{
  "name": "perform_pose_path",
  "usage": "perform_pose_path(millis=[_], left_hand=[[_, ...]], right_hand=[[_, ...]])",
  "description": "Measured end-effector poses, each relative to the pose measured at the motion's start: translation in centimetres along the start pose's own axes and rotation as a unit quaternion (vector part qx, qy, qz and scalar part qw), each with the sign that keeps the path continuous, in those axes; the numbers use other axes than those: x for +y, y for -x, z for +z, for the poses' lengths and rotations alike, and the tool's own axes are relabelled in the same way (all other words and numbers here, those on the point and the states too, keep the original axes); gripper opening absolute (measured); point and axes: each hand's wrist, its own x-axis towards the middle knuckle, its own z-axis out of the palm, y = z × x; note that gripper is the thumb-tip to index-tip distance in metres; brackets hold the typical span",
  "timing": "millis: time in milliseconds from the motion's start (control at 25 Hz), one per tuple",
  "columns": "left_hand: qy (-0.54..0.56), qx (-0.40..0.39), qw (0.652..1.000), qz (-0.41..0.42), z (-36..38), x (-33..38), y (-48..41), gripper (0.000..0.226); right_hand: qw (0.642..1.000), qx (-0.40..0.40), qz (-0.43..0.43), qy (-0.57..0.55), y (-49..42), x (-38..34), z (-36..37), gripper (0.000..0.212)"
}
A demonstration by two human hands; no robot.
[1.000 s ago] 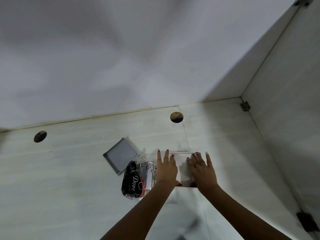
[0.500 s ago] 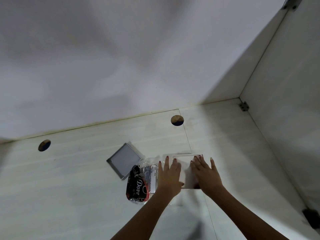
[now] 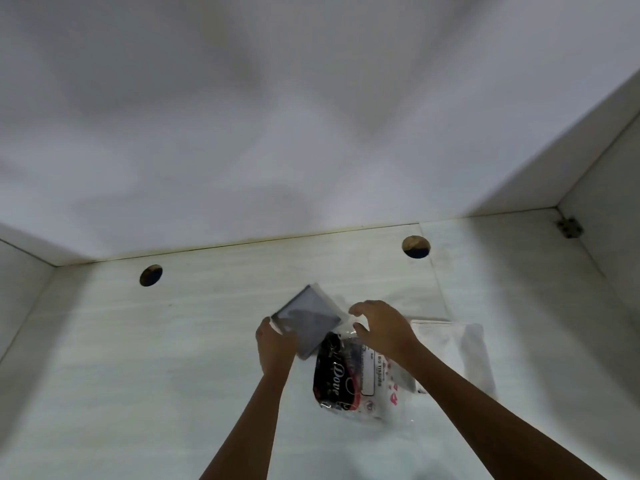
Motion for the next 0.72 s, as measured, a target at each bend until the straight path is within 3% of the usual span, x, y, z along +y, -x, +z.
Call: perform_pose_path(millis=[120, 240, 320, 400, 480, 600, 720], left_hand=[[0.005, -0.025, 0.993, -0.113, -0.5, -2.0, -4.4, 0.045], [0.035, -0.041, 0.991, -0.119, 0.5, -3.8, -7.3, 0.024], [0.122, -0.072, 0.98, -0.138, 0.0, -2.1, -7.0, 0.02], [0.269, -0.083, 0.945, -0.167, 0.1, -1.2, -7.0, 0.033], [0.399, -0.08, 0.899, -0.165, -0.3, -0.1, -6.6, 0.037], [0.542, -0.073, 0.828, -0.123, -1.4, 2.5, -4.8, 0.045], [0.606, -0.084, 0.791, -0.031, -1.8, 6.1, -2.2, 0.058]], right_hand=[[0.997, -0.073, 0.026, -0.02, -4.0, -1.3, 2.6, 0.045], [0.997, -0.067, 0.04, 0.011, -6.4, -2.3, 5.1, 0.049], [0.999, -0.037, 0.033, -0.01, -7.0, -3.1, 6.6, 0.057], [0.991, 0.007, 0.065, -0.119, -7.1, -3.8, 7.2, 0.062], [0.932, 0.062, 0.146, -0.325, -7.1, -4.6, 6.6, 0.056], [0.794, 0.152, 0.198, -0.555, -7.3, -5.8, 3.7, 0.014], [0.728, 0.144, 0.129, -0.658, -5.9, -6.0, -1.0, 0.039]])
